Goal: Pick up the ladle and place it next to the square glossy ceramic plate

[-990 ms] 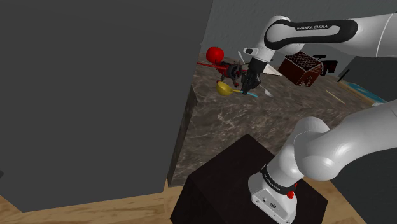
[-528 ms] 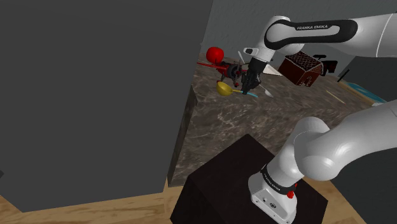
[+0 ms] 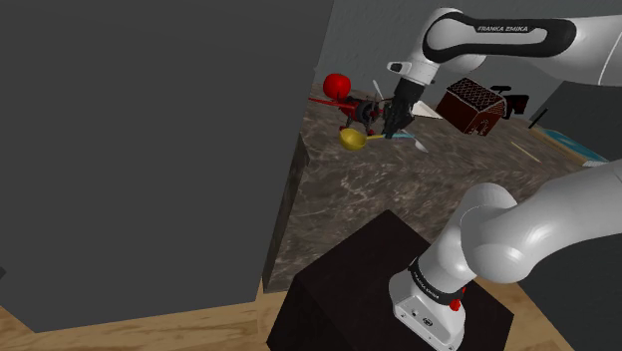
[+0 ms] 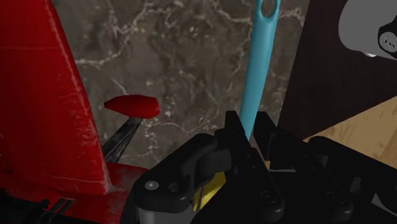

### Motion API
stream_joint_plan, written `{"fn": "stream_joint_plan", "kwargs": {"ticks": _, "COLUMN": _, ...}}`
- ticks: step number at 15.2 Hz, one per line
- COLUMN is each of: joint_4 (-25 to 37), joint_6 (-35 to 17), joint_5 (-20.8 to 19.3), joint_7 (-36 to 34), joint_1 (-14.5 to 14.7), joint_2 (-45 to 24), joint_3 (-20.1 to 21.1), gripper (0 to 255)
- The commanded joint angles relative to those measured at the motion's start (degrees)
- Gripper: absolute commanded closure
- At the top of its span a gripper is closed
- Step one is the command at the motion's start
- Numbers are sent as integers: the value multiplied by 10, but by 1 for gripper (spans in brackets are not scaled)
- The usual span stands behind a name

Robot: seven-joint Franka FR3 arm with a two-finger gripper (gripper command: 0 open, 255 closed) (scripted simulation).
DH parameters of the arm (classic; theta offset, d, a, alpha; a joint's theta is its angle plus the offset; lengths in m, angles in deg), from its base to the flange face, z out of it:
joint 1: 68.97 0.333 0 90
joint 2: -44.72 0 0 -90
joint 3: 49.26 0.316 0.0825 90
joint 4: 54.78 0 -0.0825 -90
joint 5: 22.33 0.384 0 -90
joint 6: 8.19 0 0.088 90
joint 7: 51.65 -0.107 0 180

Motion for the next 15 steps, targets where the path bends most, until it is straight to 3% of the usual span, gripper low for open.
{"fn": "stream_joint_plan", "kwargs": {"ticks": 1, "joint_4": 13, "joint_6": 16, "joint_5": 2, "joint_7": -2, "joint_1": 0, "joint_2": 2, "joint_3": 4, "gripper": 255}}
{"fn": "stream_joint_plan", "kwargs": {"ticks": 15, "joint_4": 116, "joint_6": 121, "joint_5": 16, "joint_7": -12, "joint_1": 7, "joint_2": 5, "joint_3": 29, "gripper": 255}}
